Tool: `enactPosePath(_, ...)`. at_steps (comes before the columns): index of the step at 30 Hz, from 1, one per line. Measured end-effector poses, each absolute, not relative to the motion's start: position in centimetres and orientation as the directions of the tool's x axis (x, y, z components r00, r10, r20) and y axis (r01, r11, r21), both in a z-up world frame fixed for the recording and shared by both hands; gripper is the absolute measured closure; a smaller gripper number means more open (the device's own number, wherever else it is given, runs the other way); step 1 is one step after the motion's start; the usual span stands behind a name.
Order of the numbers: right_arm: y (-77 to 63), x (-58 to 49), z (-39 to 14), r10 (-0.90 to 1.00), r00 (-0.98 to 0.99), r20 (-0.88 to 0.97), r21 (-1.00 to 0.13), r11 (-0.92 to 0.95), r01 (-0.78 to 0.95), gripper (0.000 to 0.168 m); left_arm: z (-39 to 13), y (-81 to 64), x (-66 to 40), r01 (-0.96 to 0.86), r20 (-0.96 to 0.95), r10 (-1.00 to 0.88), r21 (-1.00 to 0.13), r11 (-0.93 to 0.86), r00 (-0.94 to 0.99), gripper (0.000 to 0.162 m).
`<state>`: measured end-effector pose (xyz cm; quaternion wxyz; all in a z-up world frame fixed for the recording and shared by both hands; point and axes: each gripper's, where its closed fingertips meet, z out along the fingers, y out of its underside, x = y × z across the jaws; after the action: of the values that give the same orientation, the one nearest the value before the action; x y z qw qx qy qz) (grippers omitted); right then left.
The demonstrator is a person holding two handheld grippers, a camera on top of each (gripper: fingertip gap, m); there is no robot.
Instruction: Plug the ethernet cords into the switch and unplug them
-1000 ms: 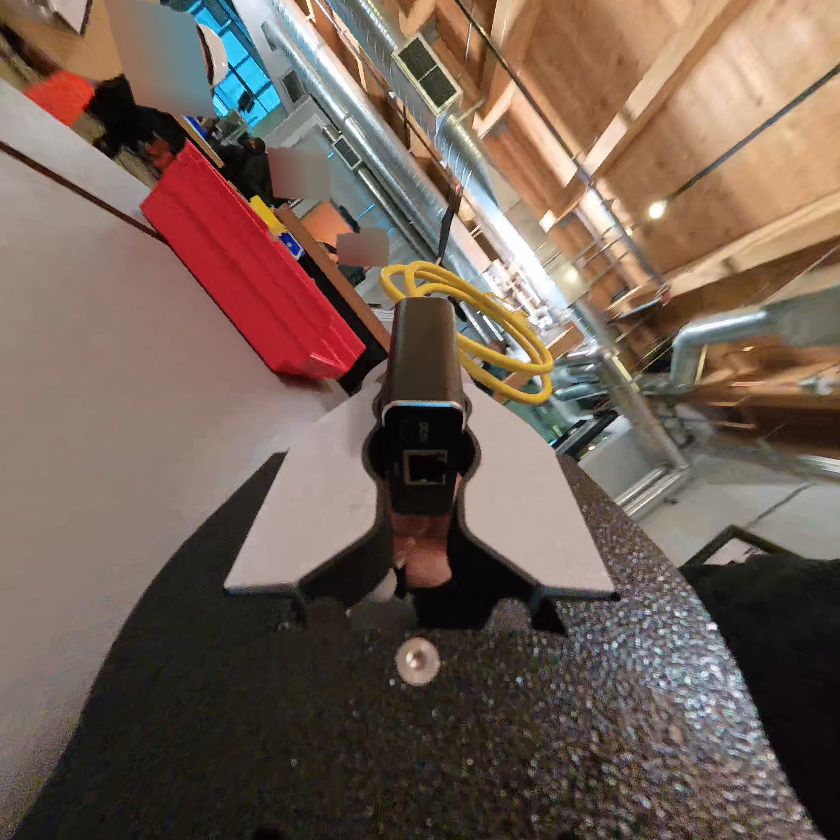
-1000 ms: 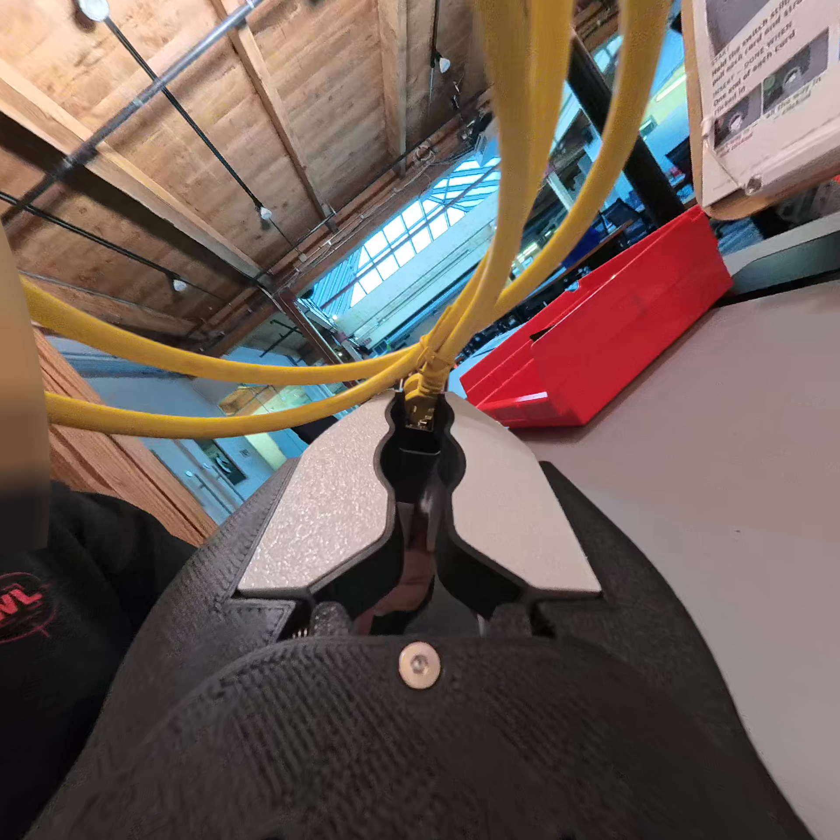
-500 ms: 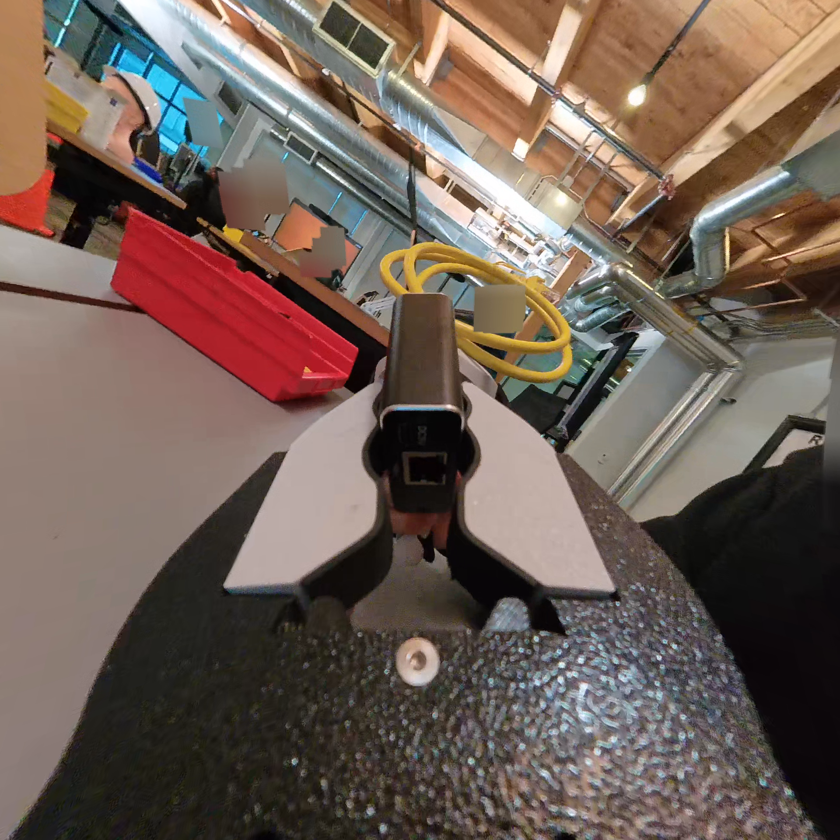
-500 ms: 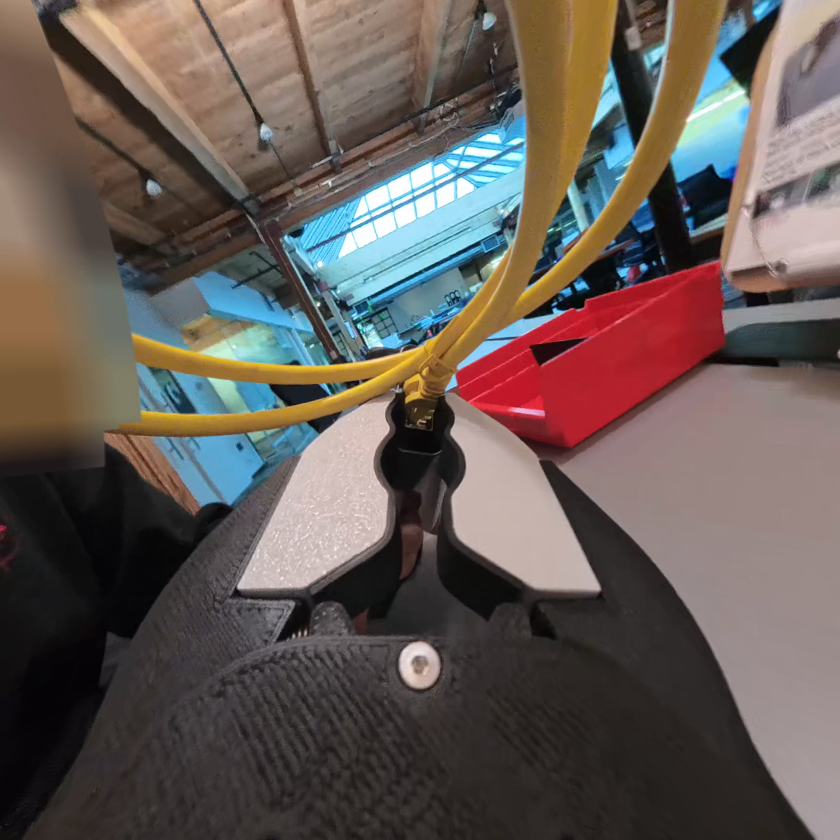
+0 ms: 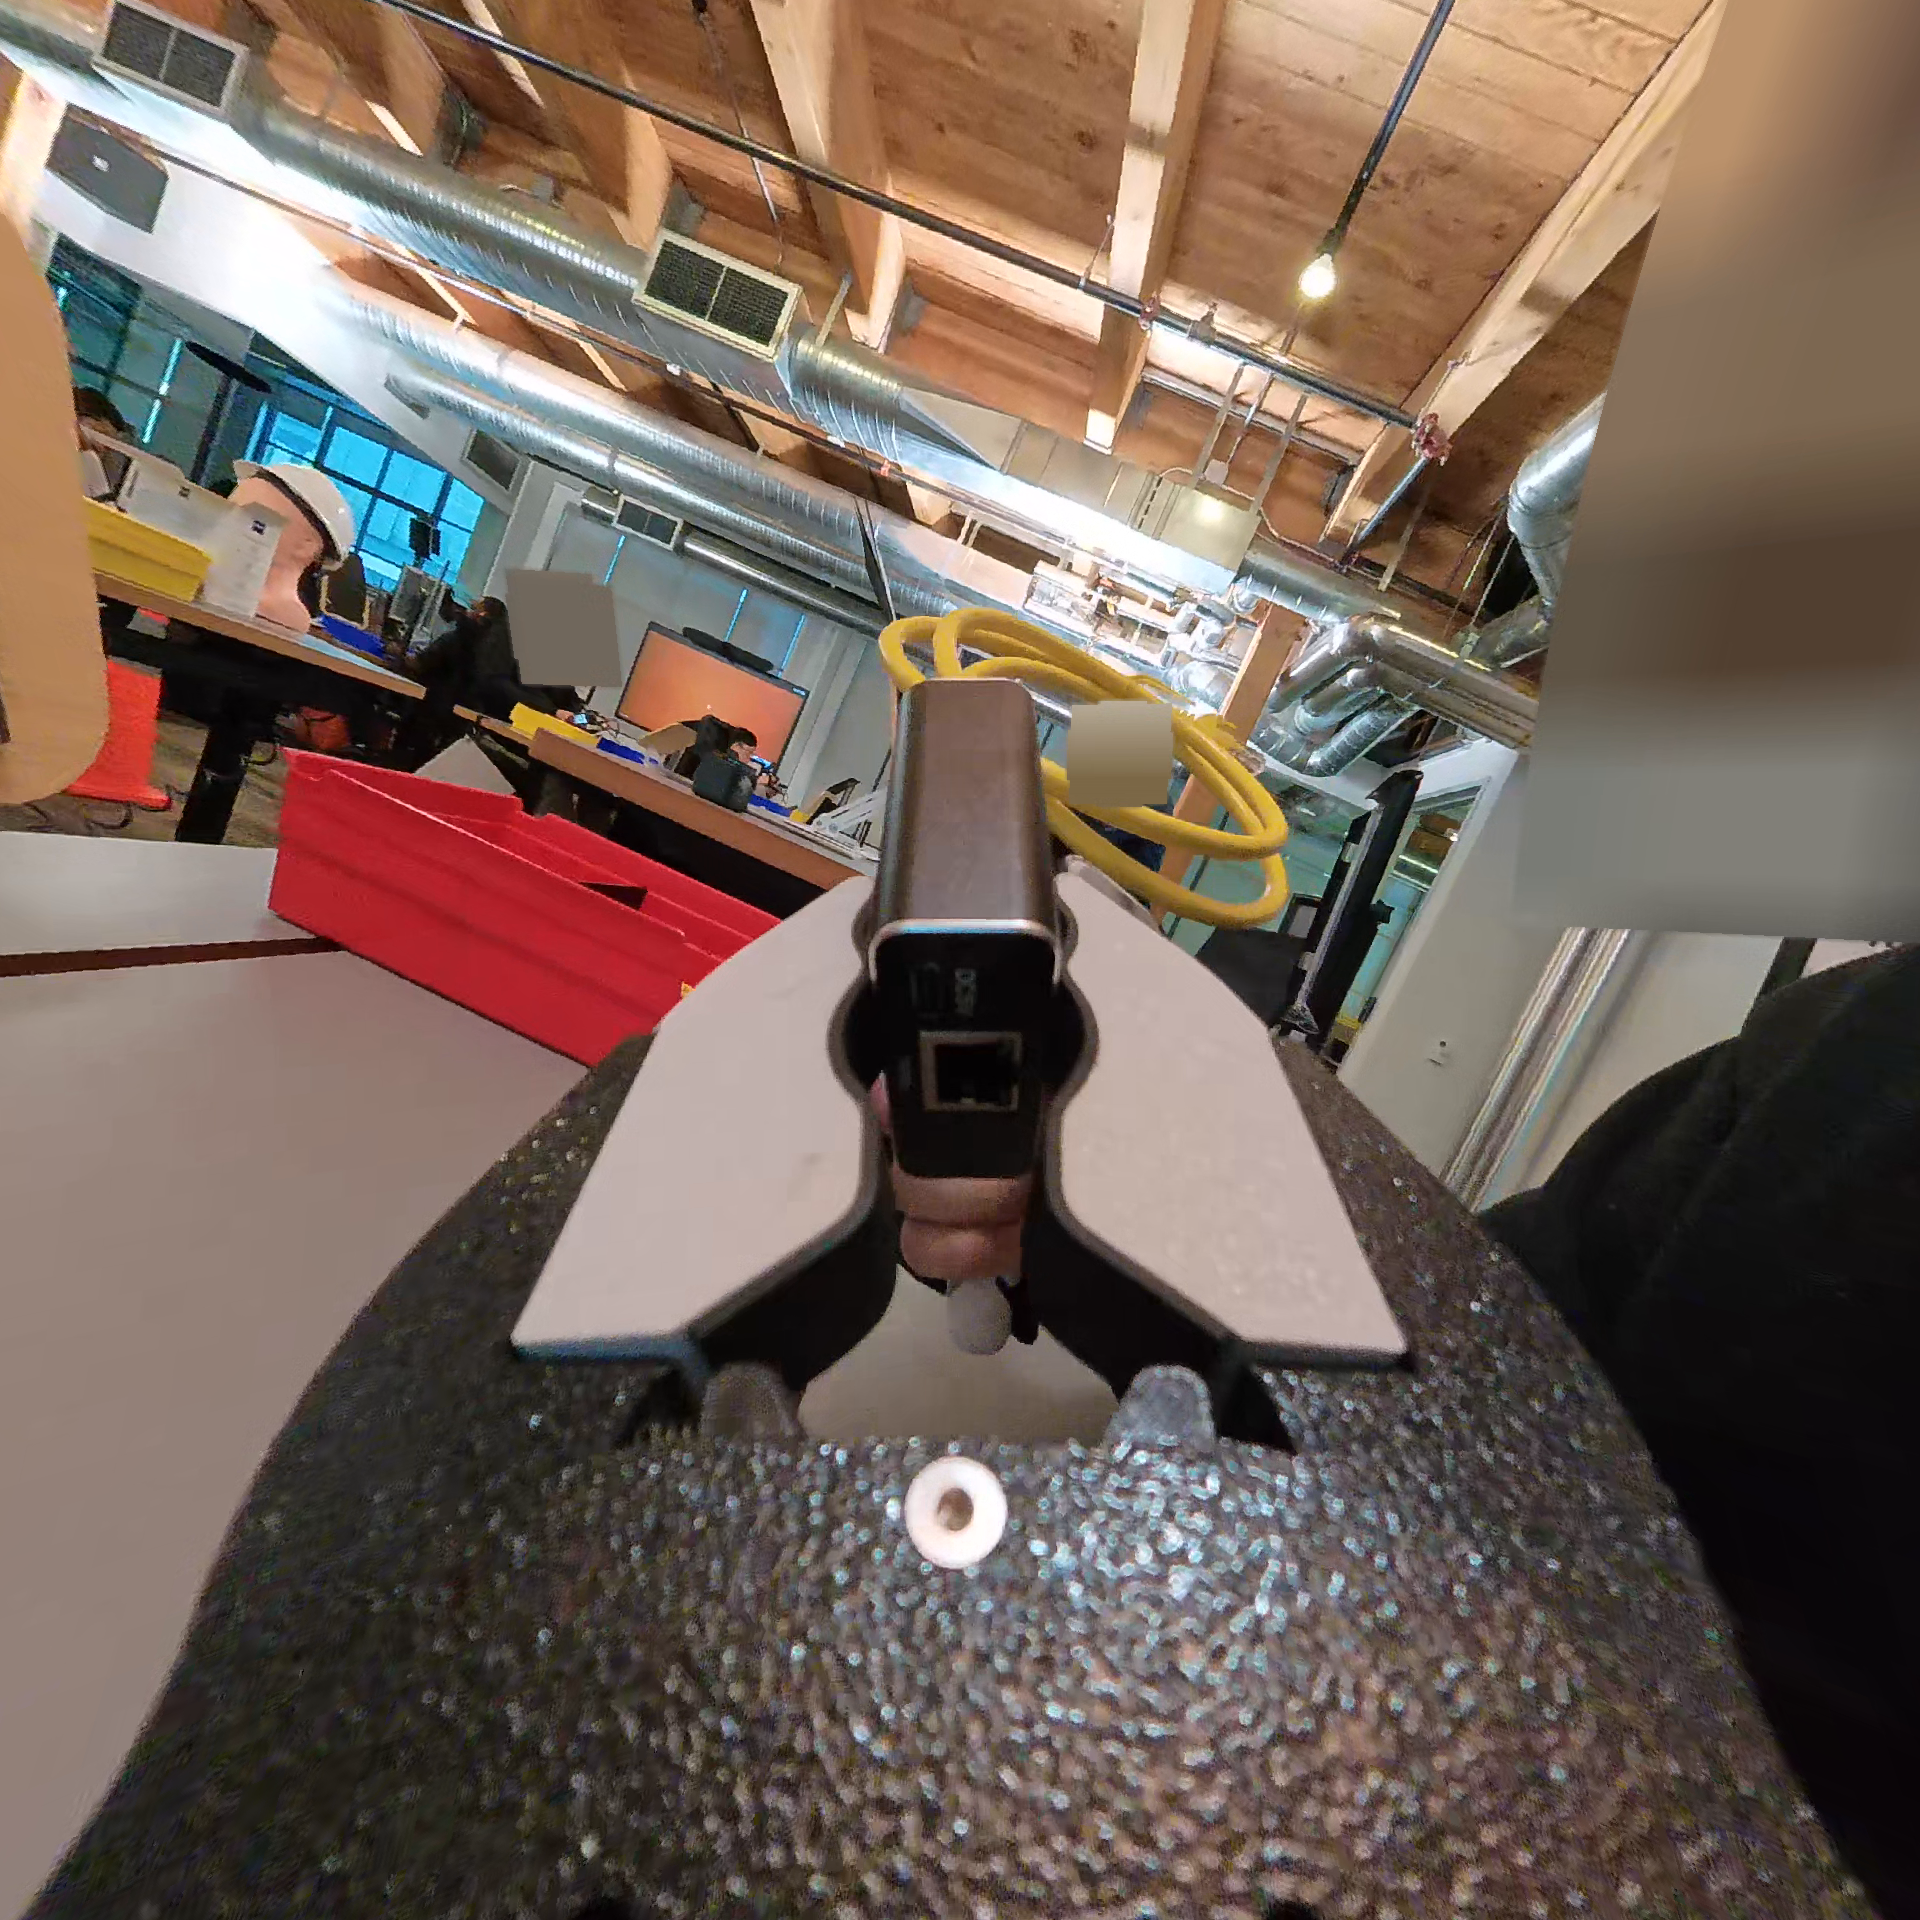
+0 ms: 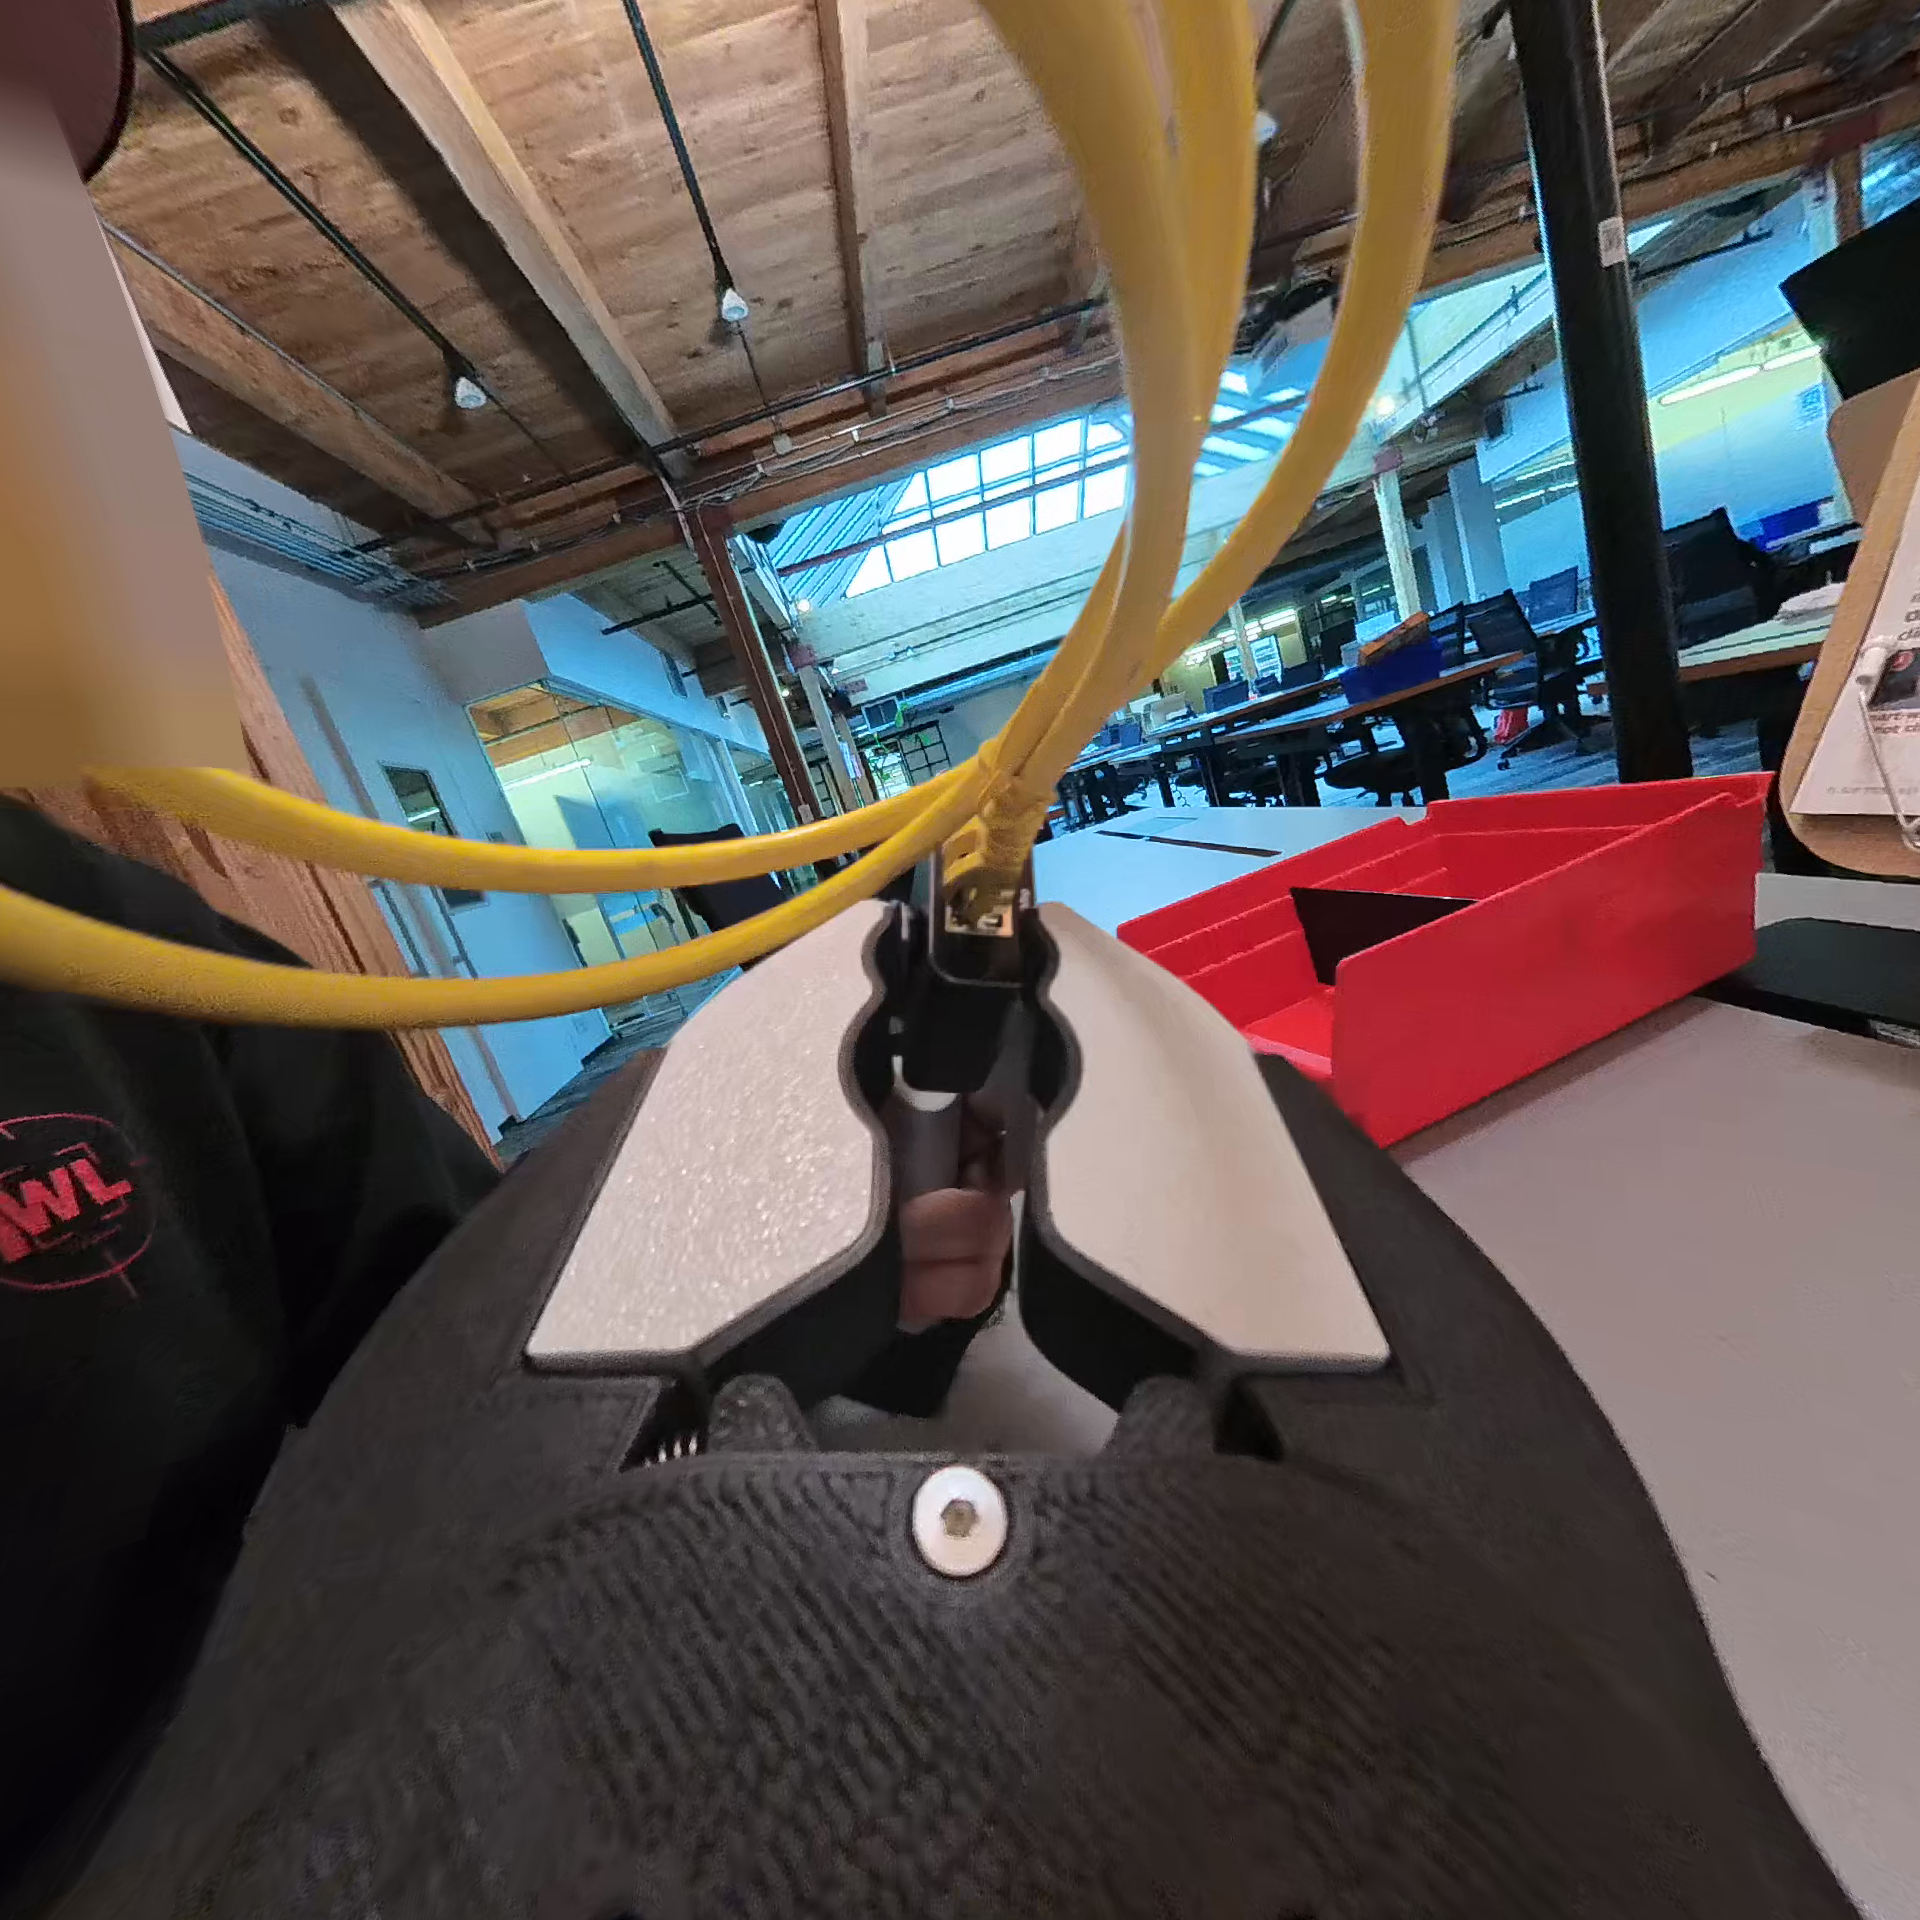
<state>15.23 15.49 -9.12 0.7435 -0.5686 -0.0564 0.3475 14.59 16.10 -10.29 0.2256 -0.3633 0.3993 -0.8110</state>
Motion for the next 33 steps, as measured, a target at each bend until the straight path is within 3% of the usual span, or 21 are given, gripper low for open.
enactPosePath(7,15.4,14.5,-8.3,0.612,0.714,-0.340,-0.853,0.118,-0.508,0.145,-9.3,16.0,14.2,0.127,0.324,-0.695,-0.849,-0.513,-0.642,0.136)
enactPosePath(11,15.0,14.3,-7.7,0.645,0.681,-0.348,-0.825,0.134,-0.549,0.156,-9.0,15.6,13.8,0.153,0.270,-0.708,-0.868,-0.472,-0.653,0.136)
enactPosePath(27,14.7,13.7,-7.6,0.643,0.728,-0.240,-0.865,0.198,-0.461,0.149,-8.8,15.0,13.3,0.193,0.159,-0.744,-0.911,-0.364,-0.649,0.136)
enactPosePath(33,14.2,13.2,-7.5,0.652,0.737,-0.175,-0.877,0.237,-0.418,0.154,-8.7,14.6,13.1,0.196,0.149,-0.729,-0.910,-0.365,-0.668,0.136)
